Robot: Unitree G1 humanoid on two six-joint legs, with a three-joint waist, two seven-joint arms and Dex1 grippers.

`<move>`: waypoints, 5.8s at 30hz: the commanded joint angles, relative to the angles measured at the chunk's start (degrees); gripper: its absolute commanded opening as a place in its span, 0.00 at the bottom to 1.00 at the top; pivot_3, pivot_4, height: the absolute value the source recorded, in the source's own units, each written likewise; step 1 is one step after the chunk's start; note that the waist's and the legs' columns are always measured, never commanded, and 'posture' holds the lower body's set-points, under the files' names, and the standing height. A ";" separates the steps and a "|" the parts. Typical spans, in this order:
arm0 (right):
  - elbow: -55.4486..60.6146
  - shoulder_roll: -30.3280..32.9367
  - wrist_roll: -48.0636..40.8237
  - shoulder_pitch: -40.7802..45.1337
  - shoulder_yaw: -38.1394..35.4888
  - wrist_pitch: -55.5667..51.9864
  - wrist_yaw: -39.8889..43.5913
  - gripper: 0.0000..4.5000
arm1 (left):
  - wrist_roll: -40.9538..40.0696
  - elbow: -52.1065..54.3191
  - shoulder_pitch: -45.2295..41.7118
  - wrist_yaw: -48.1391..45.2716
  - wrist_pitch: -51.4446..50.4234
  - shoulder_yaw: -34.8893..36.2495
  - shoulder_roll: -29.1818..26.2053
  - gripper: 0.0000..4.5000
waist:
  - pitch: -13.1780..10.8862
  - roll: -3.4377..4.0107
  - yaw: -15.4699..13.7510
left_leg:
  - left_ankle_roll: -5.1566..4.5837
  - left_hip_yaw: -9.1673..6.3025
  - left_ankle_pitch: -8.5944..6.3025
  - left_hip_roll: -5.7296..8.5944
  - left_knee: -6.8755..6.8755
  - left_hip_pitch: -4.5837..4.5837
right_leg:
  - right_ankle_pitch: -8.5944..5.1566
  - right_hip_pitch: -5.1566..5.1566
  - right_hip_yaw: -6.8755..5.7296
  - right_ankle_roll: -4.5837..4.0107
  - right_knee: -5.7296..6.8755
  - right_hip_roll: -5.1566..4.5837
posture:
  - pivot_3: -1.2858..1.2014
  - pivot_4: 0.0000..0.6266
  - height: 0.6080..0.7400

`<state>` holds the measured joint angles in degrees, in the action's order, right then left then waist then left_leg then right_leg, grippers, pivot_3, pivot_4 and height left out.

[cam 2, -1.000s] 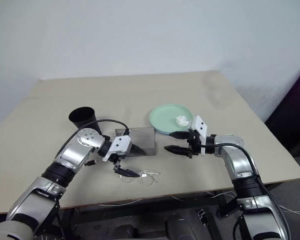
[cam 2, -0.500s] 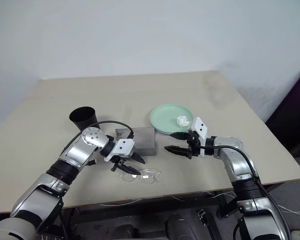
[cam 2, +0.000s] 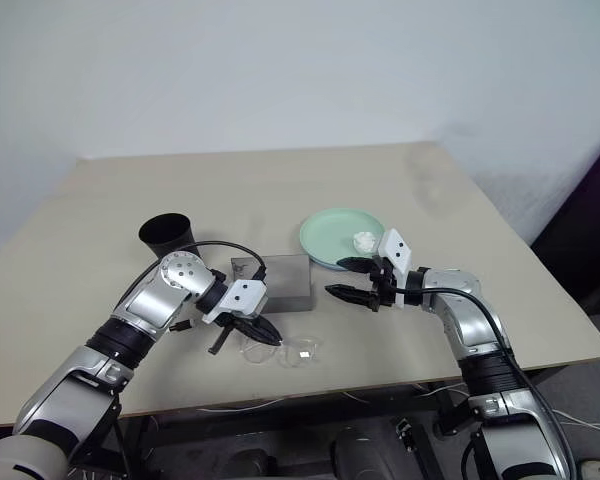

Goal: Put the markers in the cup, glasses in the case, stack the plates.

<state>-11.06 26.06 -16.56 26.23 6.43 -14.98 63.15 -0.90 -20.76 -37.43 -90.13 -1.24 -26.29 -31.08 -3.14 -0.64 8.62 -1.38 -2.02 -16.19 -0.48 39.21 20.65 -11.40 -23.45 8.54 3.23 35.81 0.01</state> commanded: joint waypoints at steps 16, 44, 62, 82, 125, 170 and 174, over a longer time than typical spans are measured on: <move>-7.97 -0.14 2.13 5.77 -2.01 5.66 -4.65 0.72 | 0.90 -13.17 -16.17 15.51 5.01 9.97 0.62 0.01 | -0.01 -0.03 -0.03 | 0.00 -0.03 0.00 0.03 0.02 0.01 | 0.01 0.00 -0.01 0.01 -0.03 -0.01 | 0.52 0.00 1.00; -8.17 -1.02 2.81 4.78 -1.84 6.86 -5.72 0.72 | 13.75 -22.76 -14.67 15.61 15.97 3.04 2.38 0.14 | -0.01 -0.04 -0.01 | -0.01 -0.02 0.00 0.04 -0.01 0.10 | 0.01 -0.06 0.02 0.02 0.00 0.00 | 0.52 0.00 1.00; -4.02 -1.85 0.17 3.70 -2.25 5.14 -3.91 0.72 | 13.79 -31.70 -22.42 32.30 17.93 9.19 5.34 0.06 | 0.00 -0.04 -0.01 | 0.00 -0.04 0.00 0.05 0.02 0.07 | 0.02 -0.04 0.00 0.04 0.01 -0.01 | 0.52 0.00 1.00; 9.08 1.12 -5.96 0.42 -5.05 -2.34 -3.05 0.72 | 15.02 -36.64 -19.55 25.95 24.44 7.38 4.93 0.01 | 0.00 -0.06 -2.53 | 0.00 0.00 0.00 0.06 0.03 0.12 | 0.01 -0.07 -0.01 0.03 0.01 0.02 | 0.52 0.00 1.00; 6.48 -1.38 -4.15 1.35 -1.87 -0.76 -3.74 0.72 | 7.40 -3.74 6.48 9.35 3.62 10.04 -20.25 0.59 | 0.01 -0.06 -2.77 | 0.00 0.04 0.00 -0.06 0.04 0.03 | 0.00 -0.08 -0.11 -0.02 0.08 0.00 | 0.52 0.00 1.00; 6.91 -1.86 -5.64 3.91 -1.01 -1.15 -1.91 0.72 | -18.59 -9.06 -3.36 45.30 5.63 43.75 0.21 0.03 | 0.08 -0.07 -2.93 | -0.02 -0.01 0.03 -0.02 0.10 0.04 | 0.04 -0.04 -0.15 0.00 0.09 -0.03 | 0.52 0.00 1.00; 6.90 -2.02 -5.33 4.13 -1.05 -1.16 -1.79 0.72 | -18.25 -13.61 -4.22 45.82 8.51 43.60 1.45 0.03 | 0.09 -0.08 -2.90 | -0.02 -0.01 0.02 0.00 0.09 0.07 | 0.04 -0.02 -0.17 0.00 0.02 -0.05 | 0.52 0.00 1.00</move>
<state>-5.95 23.98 -20.78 28.93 6.16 -16.31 61.28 -18.93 -33.79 -39.08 -44.83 5.15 16.72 -29.37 -3.05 -0.73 5.72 -1.39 -2.04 -16.17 -0.47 39.31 20.71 -11.37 -23.47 8.37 3.23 35.83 -0.04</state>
